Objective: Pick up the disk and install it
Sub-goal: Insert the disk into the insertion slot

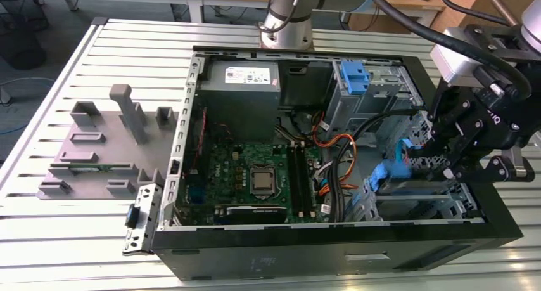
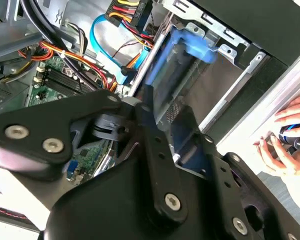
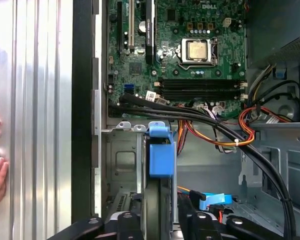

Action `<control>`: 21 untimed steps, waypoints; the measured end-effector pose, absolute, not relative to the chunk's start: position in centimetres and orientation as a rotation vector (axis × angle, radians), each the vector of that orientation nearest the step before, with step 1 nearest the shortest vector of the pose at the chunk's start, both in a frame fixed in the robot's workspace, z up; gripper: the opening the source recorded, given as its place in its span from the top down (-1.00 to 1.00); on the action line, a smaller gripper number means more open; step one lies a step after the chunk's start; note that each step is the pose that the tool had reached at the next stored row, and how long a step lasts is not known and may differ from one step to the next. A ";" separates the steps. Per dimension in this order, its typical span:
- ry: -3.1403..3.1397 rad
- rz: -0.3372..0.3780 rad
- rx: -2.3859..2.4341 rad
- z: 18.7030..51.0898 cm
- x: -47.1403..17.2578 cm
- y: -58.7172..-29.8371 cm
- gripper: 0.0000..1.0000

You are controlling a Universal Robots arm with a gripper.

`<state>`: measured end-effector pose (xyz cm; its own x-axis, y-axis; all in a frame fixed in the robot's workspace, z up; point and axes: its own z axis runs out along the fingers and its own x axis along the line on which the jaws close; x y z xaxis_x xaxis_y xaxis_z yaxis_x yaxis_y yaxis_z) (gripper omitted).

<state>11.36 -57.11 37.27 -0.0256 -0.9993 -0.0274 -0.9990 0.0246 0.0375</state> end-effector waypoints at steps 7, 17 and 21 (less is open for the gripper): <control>-2.245 -0.068 2.192 37.0 11.3 -57.1 0.15; -2.243 -0.056 2.205 36.0 11.0 -57.1 0.15; -2.243 -0.056 2.205 35.8 10.9 -57.0 0.15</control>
